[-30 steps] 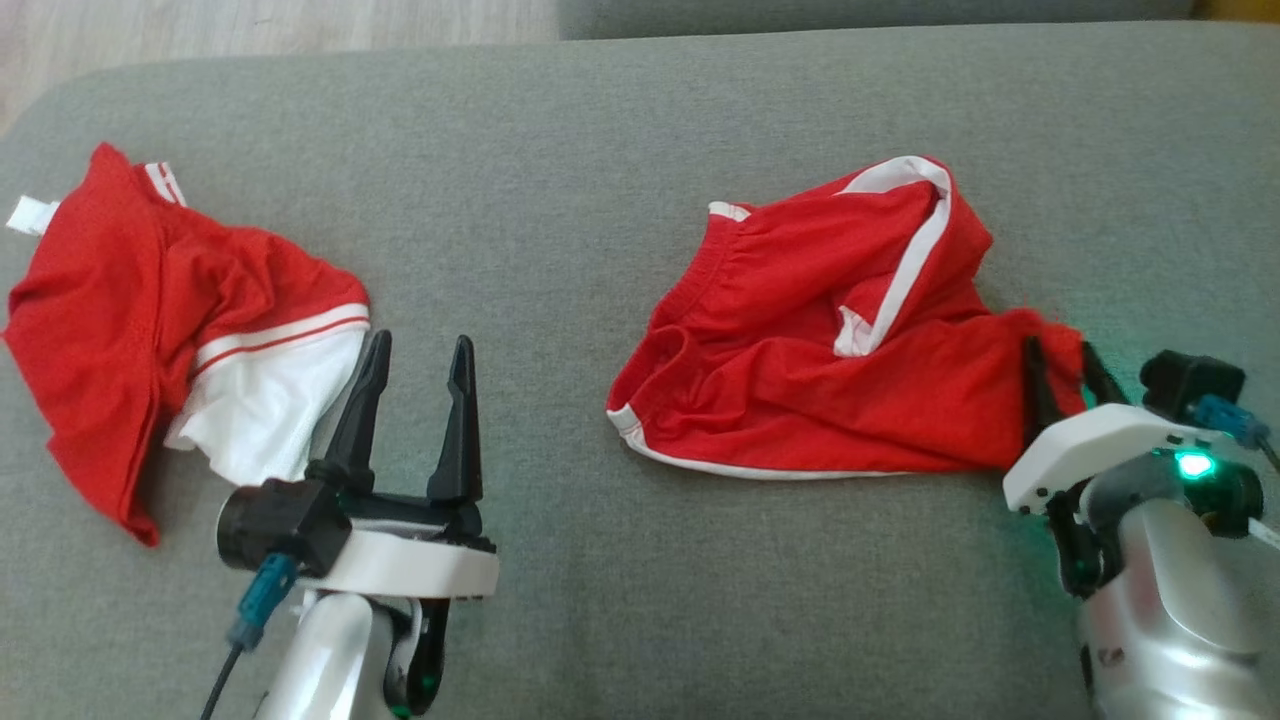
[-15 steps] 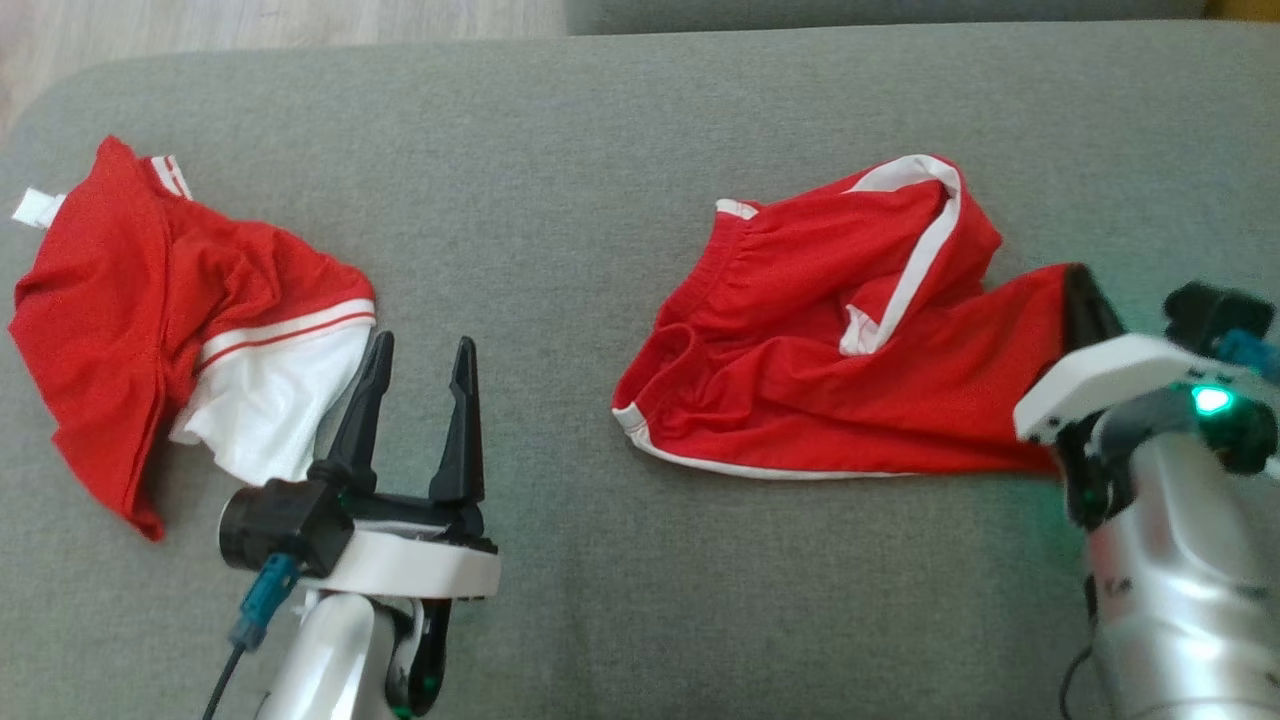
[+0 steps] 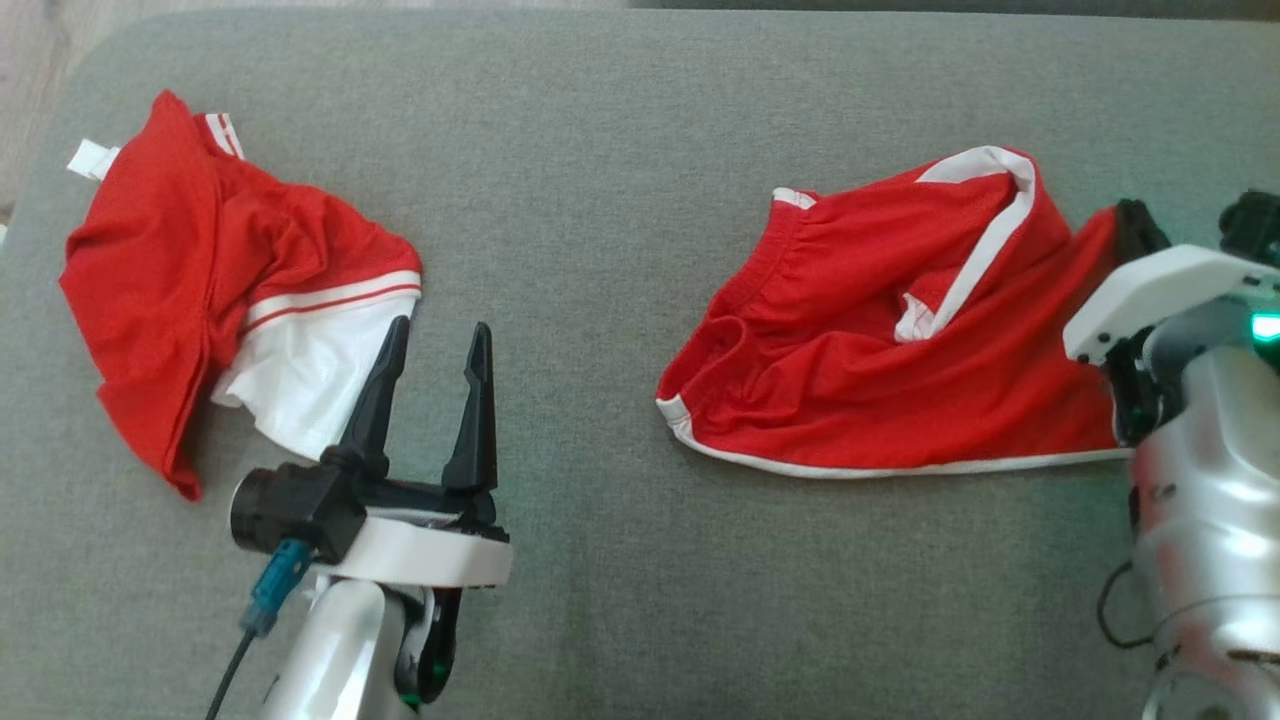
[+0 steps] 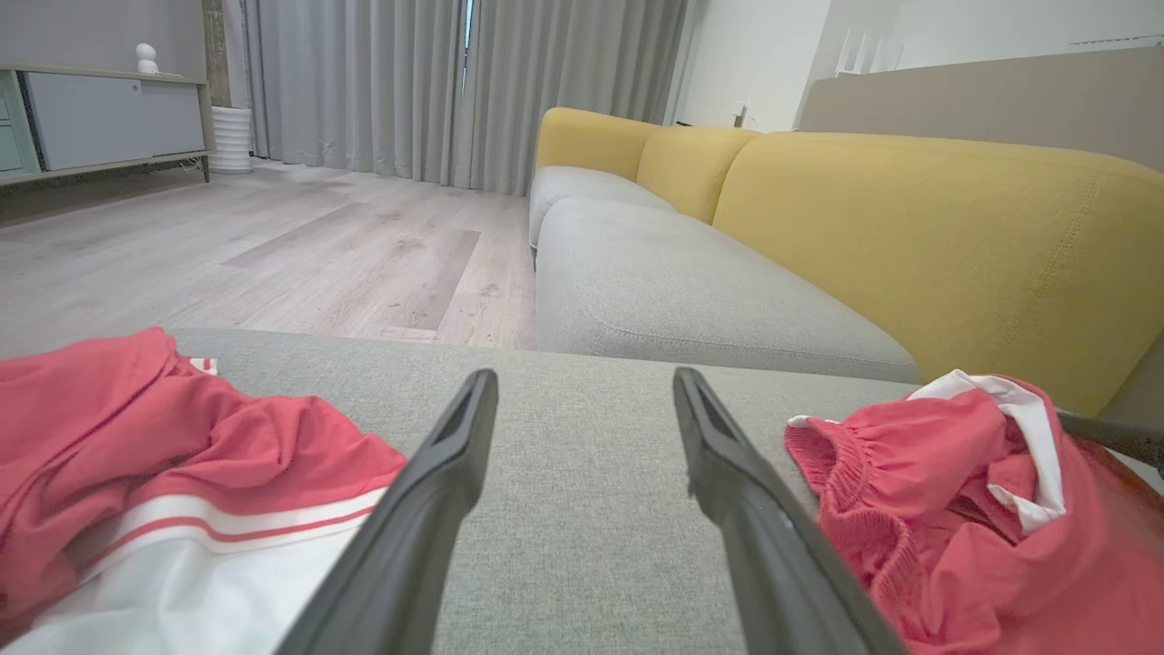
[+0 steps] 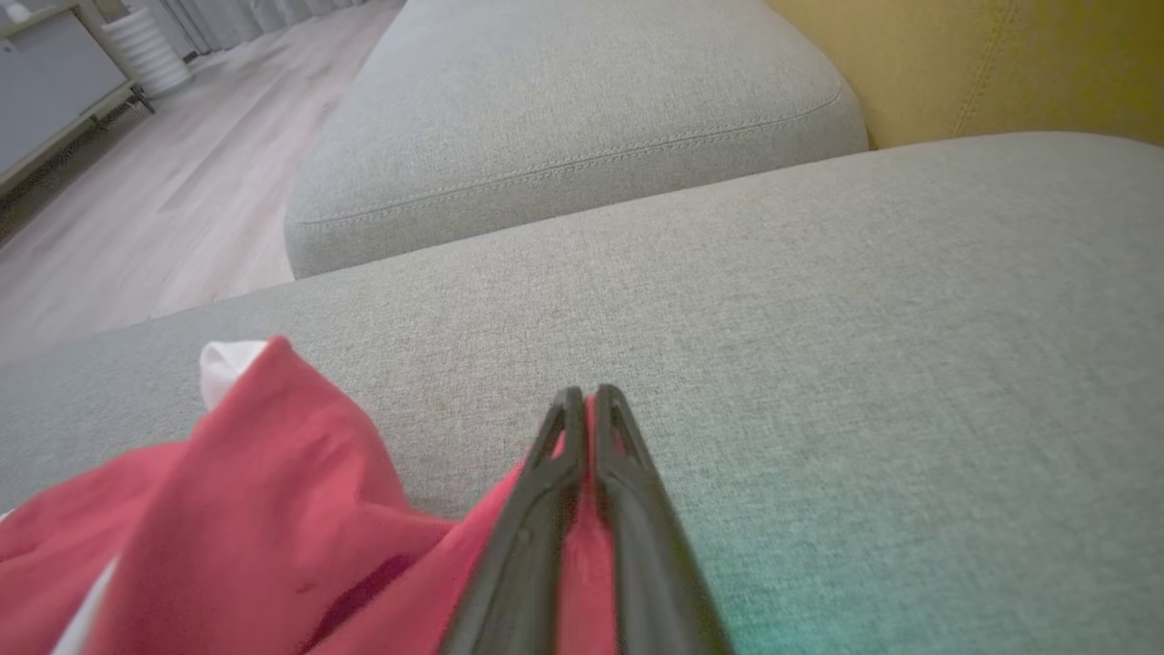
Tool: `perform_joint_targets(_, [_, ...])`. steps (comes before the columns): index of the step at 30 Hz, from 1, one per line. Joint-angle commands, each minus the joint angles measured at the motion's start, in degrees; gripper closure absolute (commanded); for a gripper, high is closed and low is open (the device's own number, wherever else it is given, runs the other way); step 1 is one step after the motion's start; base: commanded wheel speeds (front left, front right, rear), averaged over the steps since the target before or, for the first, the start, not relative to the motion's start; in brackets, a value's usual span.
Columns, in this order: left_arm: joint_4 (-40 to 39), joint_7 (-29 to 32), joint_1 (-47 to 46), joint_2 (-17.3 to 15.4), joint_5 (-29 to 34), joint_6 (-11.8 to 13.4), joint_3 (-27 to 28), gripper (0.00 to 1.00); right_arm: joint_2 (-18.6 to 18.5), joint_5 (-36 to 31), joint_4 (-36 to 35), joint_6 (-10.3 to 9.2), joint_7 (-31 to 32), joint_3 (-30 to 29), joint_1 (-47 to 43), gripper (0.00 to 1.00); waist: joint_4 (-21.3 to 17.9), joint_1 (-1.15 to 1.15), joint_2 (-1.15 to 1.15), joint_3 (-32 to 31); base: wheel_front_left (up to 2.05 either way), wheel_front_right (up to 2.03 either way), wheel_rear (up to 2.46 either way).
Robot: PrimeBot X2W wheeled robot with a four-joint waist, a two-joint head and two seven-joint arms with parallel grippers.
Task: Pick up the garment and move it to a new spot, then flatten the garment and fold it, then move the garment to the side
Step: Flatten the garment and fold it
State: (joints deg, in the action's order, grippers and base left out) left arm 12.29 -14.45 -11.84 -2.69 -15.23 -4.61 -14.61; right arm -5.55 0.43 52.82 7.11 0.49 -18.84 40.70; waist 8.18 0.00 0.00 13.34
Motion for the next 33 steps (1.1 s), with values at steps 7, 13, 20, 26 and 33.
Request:
perform_joint_targets(7, [-1.7,-0.5,-2.0,-0.2,-0.1,0.3,2.4,0.0,-1.2,-4.2,2.9,0.37,-5.0,0.4,5.3,0.0,-0.7,0.0,0.0,-0.5,0.0,0.0,0.0])
perform_joint_targets(13, [-2.1,-0.5,-1.2,-0.2,-0.1,0.5,3.2,0.0,-0.9,-4.3,2.2,0.37,-12.0,4.1,4.0,0.0,-3.0,0.0,0.0,-2.7,0.0,0.0,0.0])
perform_joint_targets(20, [-2.7,-0.5,0.5,-0.2,0.0,0.5,3.7,0.0,-0.5,-0.1,-8.2,0.37,-15.3,9.0,-4.6,0.0,-6.0,0.0,0.0,-5.8,0.0,0.0,0.0])
perform_joint_targets(26, [-3.1,-0.5,1.9,-0.2,0.4,0.3,4.4,0.0,1.3,3.6,-23.7,0.37,-15.5,12.2,-18.1,0.0,-8.2,0.0,0.0,-7.5,0.0,0.0,0.0])
perform_joint_targets(33, [-3.3,-0.5,2.9,-0.2,0.7,-0.3,4.5,0.0,2.6,6.1,-33.4,0.37,-15.5,14.8,-32.5,0.0,-9.8,0.0,0.0,-8.5,0.0,0.0,0.0])
